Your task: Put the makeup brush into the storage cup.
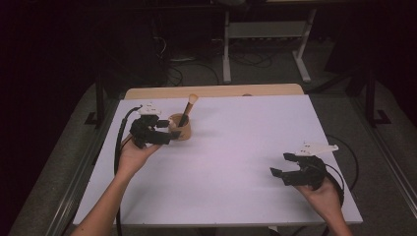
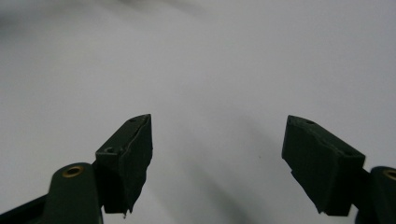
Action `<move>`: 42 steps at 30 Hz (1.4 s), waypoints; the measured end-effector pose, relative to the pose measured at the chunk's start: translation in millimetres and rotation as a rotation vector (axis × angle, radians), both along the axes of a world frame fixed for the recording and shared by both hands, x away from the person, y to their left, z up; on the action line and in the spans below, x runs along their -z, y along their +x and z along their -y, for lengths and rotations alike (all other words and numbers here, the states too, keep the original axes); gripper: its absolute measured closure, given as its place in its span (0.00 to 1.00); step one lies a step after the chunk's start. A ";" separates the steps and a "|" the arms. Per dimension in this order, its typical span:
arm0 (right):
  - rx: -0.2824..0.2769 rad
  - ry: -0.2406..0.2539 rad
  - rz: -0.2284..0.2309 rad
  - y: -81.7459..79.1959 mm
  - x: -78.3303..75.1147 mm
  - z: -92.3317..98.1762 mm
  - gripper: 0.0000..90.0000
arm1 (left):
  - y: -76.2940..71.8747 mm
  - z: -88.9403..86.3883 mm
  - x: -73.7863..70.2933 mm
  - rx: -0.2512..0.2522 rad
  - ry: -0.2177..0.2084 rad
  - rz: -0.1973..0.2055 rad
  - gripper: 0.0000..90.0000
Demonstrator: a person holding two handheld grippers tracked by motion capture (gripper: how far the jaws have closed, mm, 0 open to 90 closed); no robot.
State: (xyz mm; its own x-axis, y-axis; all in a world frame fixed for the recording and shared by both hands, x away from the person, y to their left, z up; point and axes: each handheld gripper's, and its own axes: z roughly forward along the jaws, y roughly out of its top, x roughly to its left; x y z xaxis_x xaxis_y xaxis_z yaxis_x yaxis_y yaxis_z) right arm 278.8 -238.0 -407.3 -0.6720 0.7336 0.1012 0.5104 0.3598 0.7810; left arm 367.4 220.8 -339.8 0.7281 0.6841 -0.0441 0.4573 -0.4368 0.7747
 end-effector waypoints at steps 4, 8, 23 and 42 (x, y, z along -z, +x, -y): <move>0.001 -0.005 0.002 -0.6 0.6 -0.5 0.26 | -7.9 -1.1 4.3 0.001 -0.007 -0.005 0.35; 0.006 -0.006 0.000 -1.5 1.1 -0.9 0.26 | -15.0 -1.3 8.0 0.004 -0.001 -0.004 0.34; 0.015 -0.007 0.001 -2.9 1.8 2.8 0.26 | -37.9 -1.8 10.8 0.021 0.006 0.019 0.32; 0.021 -0.010 0.013 -4.2 1.8 3.5 0.26 | -61.4 -14.9 26.5 0.010 0.009 0.009 0.29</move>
State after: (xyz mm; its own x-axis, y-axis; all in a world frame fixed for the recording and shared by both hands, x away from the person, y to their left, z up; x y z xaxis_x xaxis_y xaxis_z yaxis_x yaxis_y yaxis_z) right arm 274.5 -241.6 -409.1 -0.6581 0.7481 0.0851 0.5074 0.3571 0.7843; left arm 306.0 235.7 -366.4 0.7351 0.6772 -0.0312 0.4459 -0.4484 0.7747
